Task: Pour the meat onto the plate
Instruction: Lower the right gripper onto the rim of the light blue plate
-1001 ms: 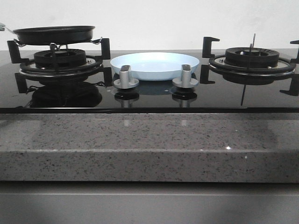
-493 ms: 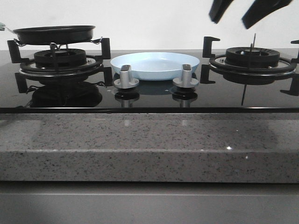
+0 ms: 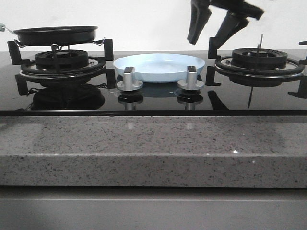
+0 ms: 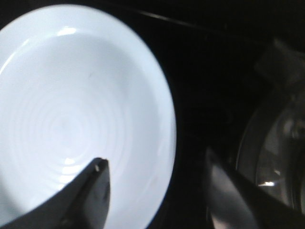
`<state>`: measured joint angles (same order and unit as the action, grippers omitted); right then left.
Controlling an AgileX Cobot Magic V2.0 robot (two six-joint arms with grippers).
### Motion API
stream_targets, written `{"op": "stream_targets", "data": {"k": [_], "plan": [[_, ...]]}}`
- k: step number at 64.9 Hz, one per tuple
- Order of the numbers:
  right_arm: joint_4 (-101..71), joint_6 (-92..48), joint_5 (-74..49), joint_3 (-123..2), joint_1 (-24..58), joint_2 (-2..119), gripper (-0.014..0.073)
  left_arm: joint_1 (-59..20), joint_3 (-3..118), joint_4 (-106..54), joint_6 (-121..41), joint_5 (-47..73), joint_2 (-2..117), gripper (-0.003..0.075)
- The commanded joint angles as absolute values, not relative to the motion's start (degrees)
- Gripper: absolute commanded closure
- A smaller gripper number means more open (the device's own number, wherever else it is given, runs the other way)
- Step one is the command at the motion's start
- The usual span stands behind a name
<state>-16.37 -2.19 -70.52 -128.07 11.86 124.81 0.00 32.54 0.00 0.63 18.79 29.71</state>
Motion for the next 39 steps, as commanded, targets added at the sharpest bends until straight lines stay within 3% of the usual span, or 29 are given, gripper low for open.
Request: {"op": "stream_targets", "data": {"k": [1,39], "plan": [[-17.6,-2.6,-72.9,-133.9,11.9,124.3,0.02,0.0,34.7,-0.4,1.3,14.7,30.3,0.0283],[-17.4,-3.6,-72.9,-134.4,11.9,128.2,0.0204,0.0,34.7,-0.4,1.3,14.7,30.4,0.0283]]}}
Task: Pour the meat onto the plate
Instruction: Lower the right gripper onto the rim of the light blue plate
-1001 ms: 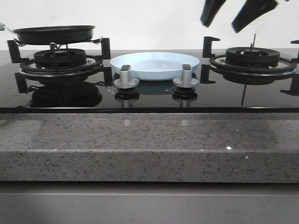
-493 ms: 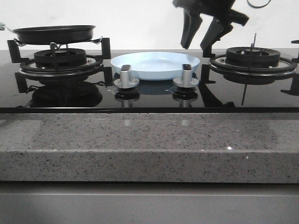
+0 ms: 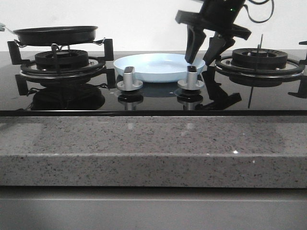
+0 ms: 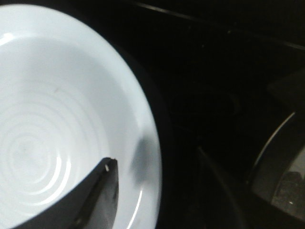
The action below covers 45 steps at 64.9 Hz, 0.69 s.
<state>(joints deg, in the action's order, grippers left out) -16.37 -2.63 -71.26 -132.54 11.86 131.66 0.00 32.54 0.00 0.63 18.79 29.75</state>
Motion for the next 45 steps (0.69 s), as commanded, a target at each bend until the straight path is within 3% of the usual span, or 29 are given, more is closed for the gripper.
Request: {"op": "stream_targets", "data": {"k": [1,7,13,29,45], "plan": [[-17.4,-3.6,-72.9,-134.4,11.9,128.3,0.0204,0.0,34.7,-0.4,1.3,14.7,30.4,0.0283],[-17.4,-3.6,-72.9,-134.4,11.9,128.5,0.0207,0.0,34.7,-0.4,1.3,14.7,30.4,0.0283],[-17.4,-3.6,-72.9,-134.4,11.9,128.5,0.0273,0.0,34.7,-0.4,1.3,14.7,30.4,0.0283],[-17.4,-3.6,-73.0,-134.6,11.9,128.5,0.0665,0.0,34.7,-0.4,1.3,14.7,30.4,0.0283],[-17.5,-3.6,-75.0,-135.9,11.4,127.5,0.0654,0.0,34.7,-0.4,1.3,14.7,30.4,0.0283]]}}
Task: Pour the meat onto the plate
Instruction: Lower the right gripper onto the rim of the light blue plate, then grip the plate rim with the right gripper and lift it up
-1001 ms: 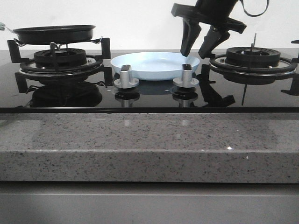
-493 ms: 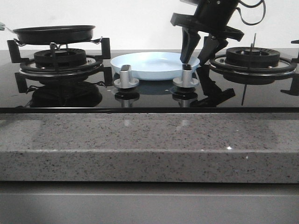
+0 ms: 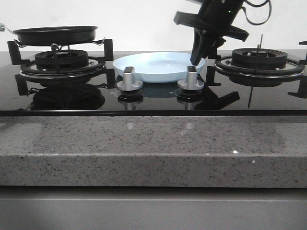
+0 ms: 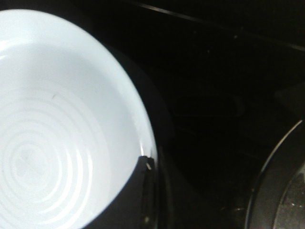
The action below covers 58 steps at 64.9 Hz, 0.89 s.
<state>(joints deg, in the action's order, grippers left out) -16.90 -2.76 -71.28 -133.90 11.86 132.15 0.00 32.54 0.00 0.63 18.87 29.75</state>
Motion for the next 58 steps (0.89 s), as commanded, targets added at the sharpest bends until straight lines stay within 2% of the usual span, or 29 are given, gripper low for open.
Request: {"op": "stream_targets", "data": {"k": [1,41,50,58], "plan": [[-17.5,-3.6,-75.2,-135.9,11.4,127.3,0.0654,0.0,34.7,-0.4,1.3,14.7,30.4,0.0283],[-17.5,-3.6,-76.8,-134.9,10.5,110.8,0.0654,0.0,34.7,-0.4,1.3,13.5,30.4,0.0283],[-17.5,-5.3,-75.9,-130.1,10.5,105.1,0.0654,0.0,34.7,-0.4,1.3,13.5,30.4,0.0283],[-17.5,-6.6,-72.0,-120.2,10.5,97.4,0.0654,0.0,34.7,-0.4,1.3,13.5,30.4,0.0283]]}}
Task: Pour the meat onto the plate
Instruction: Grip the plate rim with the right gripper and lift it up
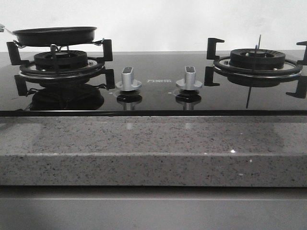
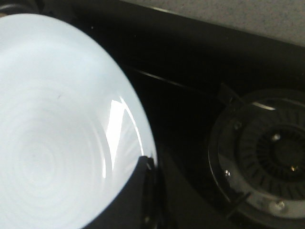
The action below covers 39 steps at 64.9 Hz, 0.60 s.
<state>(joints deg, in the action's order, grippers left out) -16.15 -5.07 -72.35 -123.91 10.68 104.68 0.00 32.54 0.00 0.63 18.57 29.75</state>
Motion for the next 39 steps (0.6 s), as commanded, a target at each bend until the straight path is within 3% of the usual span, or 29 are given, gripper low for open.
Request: {"op": "stream_targets", "data": {"k": [1,20,29,39], "plan": [[-17.5,-6.7,-71.3,-118.7,10.5,96.4,0.0654,0.0,34.7,-0.4,1.3,13.5,30.4,0.0283],[-17.5,-7.1,-50.6,-81.7,10.5,70.9,0.0654,0.0,34.7,-0.4,1.3,13.5,30.4,0.0283],[-17.6,-7.1,-45.9,-70.5,10.5,62.5,0.0654,0.0,34.7,-0.4,1.3,13.5,30.4,0.0283],[-20.0,-7.1,-46.8,-65.3,10.5,61.1,0.0654,0.0,34.7,-0.4,1.3,13.5,30.4,0.0283]]}}
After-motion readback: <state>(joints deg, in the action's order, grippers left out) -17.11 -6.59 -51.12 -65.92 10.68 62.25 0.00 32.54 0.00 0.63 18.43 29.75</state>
